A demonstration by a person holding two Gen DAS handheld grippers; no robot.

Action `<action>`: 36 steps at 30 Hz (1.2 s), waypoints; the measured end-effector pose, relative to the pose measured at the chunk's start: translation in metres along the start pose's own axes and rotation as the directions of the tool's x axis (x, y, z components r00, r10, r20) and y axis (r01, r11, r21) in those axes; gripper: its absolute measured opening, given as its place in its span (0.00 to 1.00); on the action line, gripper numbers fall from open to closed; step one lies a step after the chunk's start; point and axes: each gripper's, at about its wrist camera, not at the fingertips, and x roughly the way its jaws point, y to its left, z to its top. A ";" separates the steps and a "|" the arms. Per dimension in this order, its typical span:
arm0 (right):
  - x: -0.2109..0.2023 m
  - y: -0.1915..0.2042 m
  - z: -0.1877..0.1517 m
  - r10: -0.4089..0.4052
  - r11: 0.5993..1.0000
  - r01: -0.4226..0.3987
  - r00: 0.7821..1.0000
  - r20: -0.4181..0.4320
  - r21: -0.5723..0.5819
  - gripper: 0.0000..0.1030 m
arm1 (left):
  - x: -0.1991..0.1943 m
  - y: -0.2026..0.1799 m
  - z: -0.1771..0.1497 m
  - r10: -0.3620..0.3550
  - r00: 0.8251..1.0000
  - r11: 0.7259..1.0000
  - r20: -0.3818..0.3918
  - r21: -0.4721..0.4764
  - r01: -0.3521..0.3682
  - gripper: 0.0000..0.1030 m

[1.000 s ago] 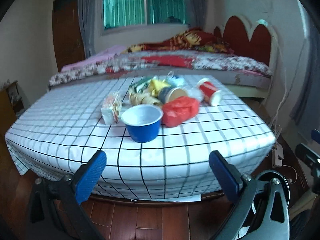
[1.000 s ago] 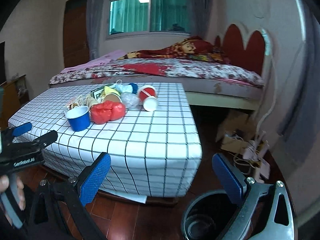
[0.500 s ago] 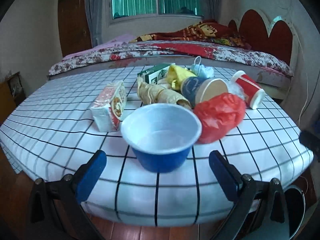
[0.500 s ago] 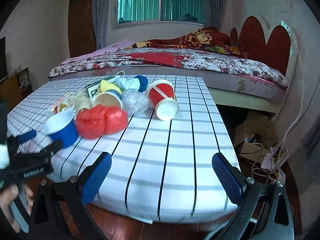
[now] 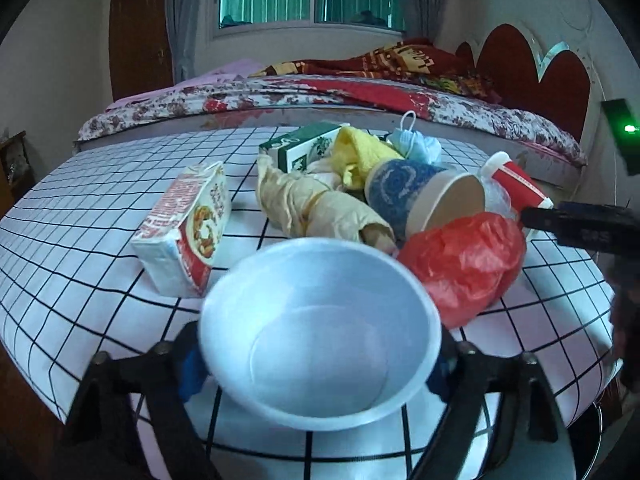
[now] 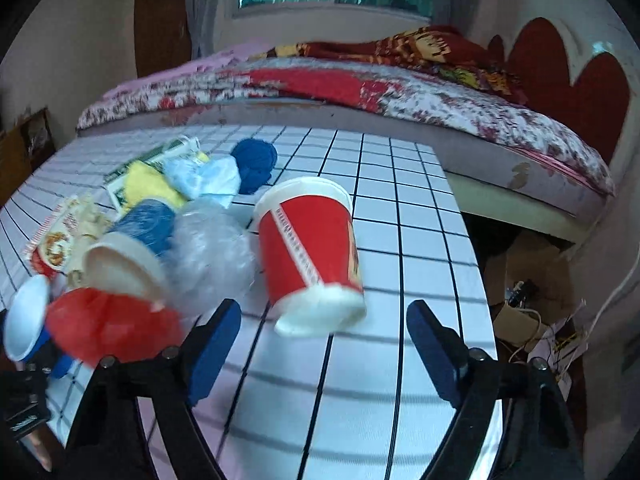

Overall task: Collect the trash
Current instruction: 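Grasp the blue paper bowl with the left tool while the right tool grasps the red paper cup, then carry bowl and cup over the black bin and open both tools to drop them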

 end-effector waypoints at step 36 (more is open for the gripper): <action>-0.247 -0.121 -0.267 -0.196 0.954 0.177 0.979 0.056 0.241 0.56 | -0.144 -0.207 -0.073 -0.594 0.802 0.728 -0.057 0.386 0.566 0.77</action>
